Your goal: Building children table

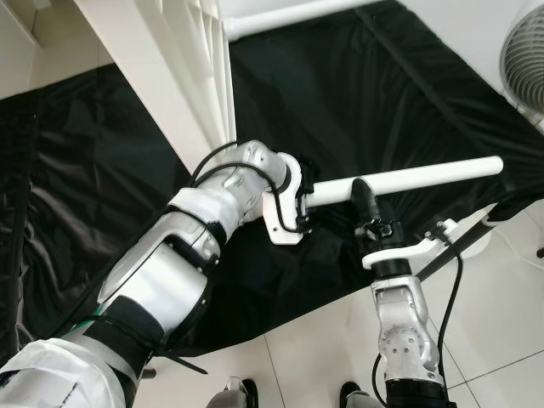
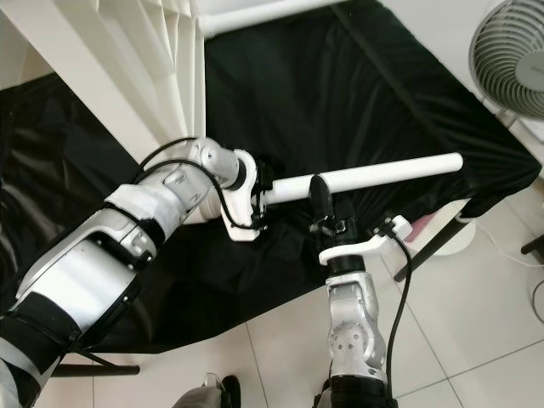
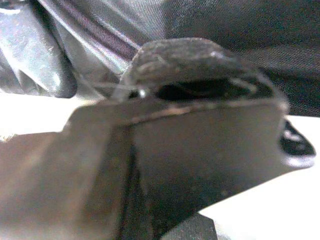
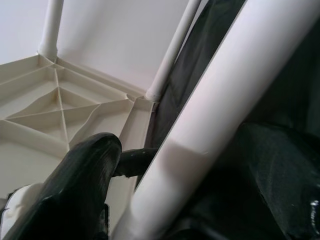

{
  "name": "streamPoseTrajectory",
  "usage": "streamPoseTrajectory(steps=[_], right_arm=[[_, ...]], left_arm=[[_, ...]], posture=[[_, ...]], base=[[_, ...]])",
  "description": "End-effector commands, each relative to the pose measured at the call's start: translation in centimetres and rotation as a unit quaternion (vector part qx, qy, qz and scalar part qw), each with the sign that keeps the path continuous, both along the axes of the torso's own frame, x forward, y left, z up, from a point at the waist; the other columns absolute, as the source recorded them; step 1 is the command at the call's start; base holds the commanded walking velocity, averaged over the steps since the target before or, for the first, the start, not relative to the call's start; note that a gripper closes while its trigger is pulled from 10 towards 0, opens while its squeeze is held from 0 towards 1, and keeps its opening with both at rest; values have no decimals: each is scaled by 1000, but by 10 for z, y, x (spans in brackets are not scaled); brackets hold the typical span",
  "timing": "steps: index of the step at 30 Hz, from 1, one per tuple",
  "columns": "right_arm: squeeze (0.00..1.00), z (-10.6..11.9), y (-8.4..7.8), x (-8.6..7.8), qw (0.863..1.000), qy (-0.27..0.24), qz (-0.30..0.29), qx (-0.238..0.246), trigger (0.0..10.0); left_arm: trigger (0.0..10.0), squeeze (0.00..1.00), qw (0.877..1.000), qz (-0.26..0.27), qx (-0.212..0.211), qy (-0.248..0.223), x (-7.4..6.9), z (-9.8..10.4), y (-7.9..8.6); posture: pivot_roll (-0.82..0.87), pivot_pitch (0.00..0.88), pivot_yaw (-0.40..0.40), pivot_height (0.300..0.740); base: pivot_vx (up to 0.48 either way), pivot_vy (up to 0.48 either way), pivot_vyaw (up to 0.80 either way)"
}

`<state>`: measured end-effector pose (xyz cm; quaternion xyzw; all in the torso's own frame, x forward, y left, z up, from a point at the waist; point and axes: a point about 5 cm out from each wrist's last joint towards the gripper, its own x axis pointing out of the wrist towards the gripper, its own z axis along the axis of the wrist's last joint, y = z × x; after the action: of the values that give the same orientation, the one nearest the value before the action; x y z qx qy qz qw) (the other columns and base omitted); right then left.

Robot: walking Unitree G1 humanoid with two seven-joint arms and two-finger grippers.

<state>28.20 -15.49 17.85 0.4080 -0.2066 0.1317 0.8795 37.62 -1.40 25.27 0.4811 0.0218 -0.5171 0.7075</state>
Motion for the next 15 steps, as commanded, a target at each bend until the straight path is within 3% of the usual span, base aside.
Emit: streamPoseTrajectory(steps=[1, 6, 9, 15], right_arm=[[0, -37, 12, -26, 996, 74, 19, 39, 10000], [0, -27, 9, -45, 996, 61, 31, 60, 10000], [0, -14, 8, -65, 994, 41, 64, 76, 10000], [0, -3, 10, -88, 990, 25, 129, 49, 10000]], left_arm=[[10000, 0, 985, 135, -48, -101, 14, -26, 10], [10000, 0, 984, 136, -50, -106, 16, -22, 6], [10000, 0, 983, 136, -53, -111, 16, -18, 2], [10000, 0, 980, 142, -78, -113, 15, -9, -9]], posture=[[20, 341, 208, 740], [15, 343, 225, 740], [13, 342, 230, 740], [17, 339, 238, 740]], base=[[0, 0, 0], [0, 0, 0], [0, 0, 0], [0, 0, 0]])
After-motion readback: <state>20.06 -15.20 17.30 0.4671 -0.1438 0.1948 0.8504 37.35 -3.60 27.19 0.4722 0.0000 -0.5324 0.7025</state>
